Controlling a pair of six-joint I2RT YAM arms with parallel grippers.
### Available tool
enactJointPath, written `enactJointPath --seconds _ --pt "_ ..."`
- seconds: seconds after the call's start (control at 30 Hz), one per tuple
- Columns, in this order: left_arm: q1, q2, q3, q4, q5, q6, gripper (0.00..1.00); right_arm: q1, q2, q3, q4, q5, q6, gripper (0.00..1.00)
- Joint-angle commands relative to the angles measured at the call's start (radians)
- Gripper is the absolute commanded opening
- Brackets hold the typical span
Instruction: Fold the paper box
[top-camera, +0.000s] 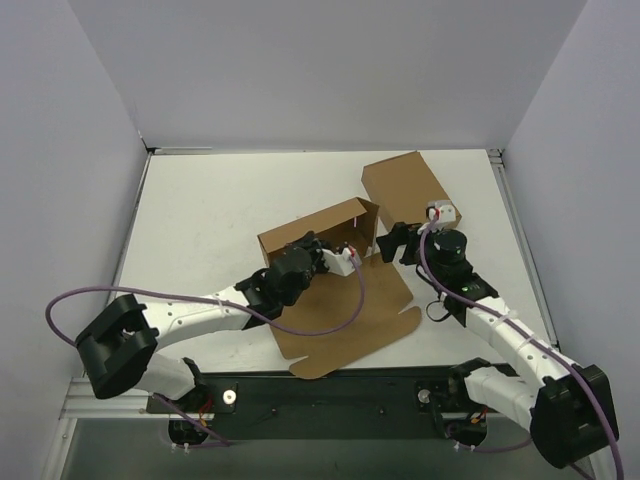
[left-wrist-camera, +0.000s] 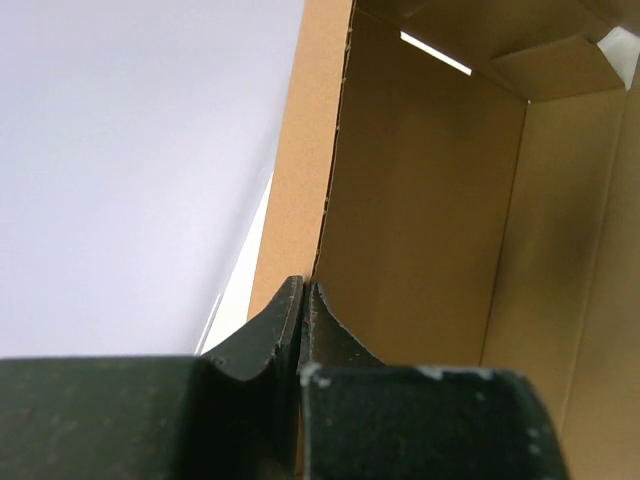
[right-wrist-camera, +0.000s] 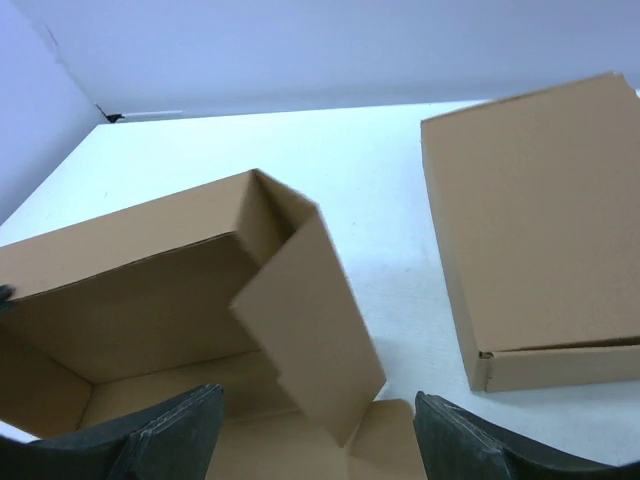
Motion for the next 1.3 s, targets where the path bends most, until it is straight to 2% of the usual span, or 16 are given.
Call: enactJointPath --seconds 0.0,0.1,0.2,0.33,0.57,0.8,0.93,1.27 --pt "0.029 -0.108 -0.022 -0.142 0.152 -0.105 0.00 -0.131 0.019 -0.031 0.142 -0.209 0.097 0.76" --pt "0.054 -0.161 -0.020 -0.194 0.205 -0.138 0.00 -0.186 0.060 -0.058 0.249 -0.324 0.113 0.75" --pt "0.075 -0.191 -0.014 -0.237 0.244 -0.168 0.00 -0.190 0.108 -0.047 0.265 -0.416 0.075 0.73" --pt "0.086 -0.201 -0.023 -0.244 0.265 -0.168 0.00 -0.196 0.142 -0.087 0.288 -0.380 -0.017 0.73" --pt "0.072 -0.138 -0.011 -0.245 0.210 -0.122 0.00 -0.208 0.266 -0.073 0.323 -0.344 -0.082 0.73" --pt "0.048 -0.110 -0.023 -0.233 0.183 -0.090 0.00 -0.206 0.430 0.028 0.321 -0.499 -0.142 0.73" --pt "0.044 -0.105 -0.022 -0.236 0.184 -0.084 0.00 -0.202 0.447 0.025 0.380 -0.519 -0.154 0.74" --pt "0.046 -0.101 -0.010 -0.257 0.216 -0.099 0.00 -0.170 0.510 0.132 0.381 -0.614 -0.214 0.74"
